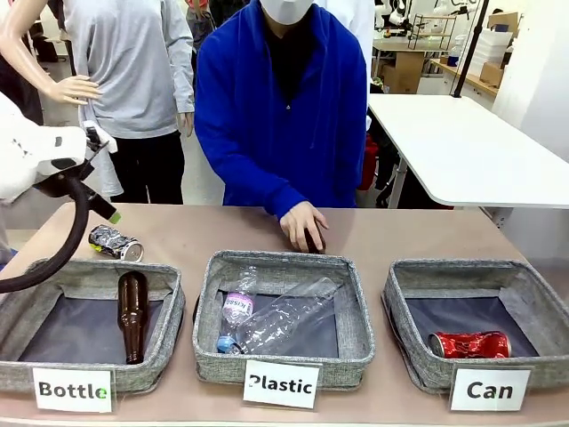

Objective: Sort the can waste into the basket.
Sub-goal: Pick up the can waste from the table and place it in the right Fabric basket.

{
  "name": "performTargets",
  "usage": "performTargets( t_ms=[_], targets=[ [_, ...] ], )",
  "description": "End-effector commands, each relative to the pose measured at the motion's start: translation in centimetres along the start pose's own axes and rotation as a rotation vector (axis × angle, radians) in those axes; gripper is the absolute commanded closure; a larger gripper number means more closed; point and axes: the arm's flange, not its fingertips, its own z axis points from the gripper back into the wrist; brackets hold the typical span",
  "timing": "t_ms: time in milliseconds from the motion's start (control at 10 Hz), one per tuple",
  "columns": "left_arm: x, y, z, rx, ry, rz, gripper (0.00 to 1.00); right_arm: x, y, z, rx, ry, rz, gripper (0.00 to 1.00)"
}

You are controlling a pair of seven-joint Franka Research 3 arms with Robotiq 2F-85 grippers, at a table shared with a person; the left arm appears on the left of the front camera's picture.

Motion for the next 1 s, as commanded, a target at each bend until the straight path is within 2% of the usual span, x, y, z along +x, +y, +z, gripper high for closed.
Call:
performTargets(
  t_ms=[0, 100, 300, 500, 700, 900],
  targets=[
    [-0.8, -0.3, 2.5, -0.026, 0.027, -0.245, 0.0, 0.0, 0.2, 0.2, -0.003, 0.011, 0.016, 0.0],
    [-0.8, -0.7, 2.2, -0.05, 0.059, -0.349, 0.0, 0.0, 0.2, 0.2, -0.003, 0.011, 0.016, 0.0],
    [-0.5, -1.7, 1.2, -0.109, 0.18, -0.646, 0.0, 0.0, 0.2, 0.2, -0.003, 0.011, 0.016, 0.0],
    [0.8, -1.4, 1.1, -0.211, 0.222, -0.721, 0.0, 0.0, 0.2, 0.2, -0.003, 0.011, 0.016, 0.0],
    [1.1, 0.1, 0.2, -0.212, 0.164, -0.806, 0.0, 0.0, 0.2, 0.2, -0.003, 0.011, 0.016, 0.0],
    [1.6, 1.5, -1.9, -0.229, 0.215, -0.842, 0.0, 0.0, 0.2, 0.2, -0.003, 0.011, 0.016, 0.0]
  ],
)
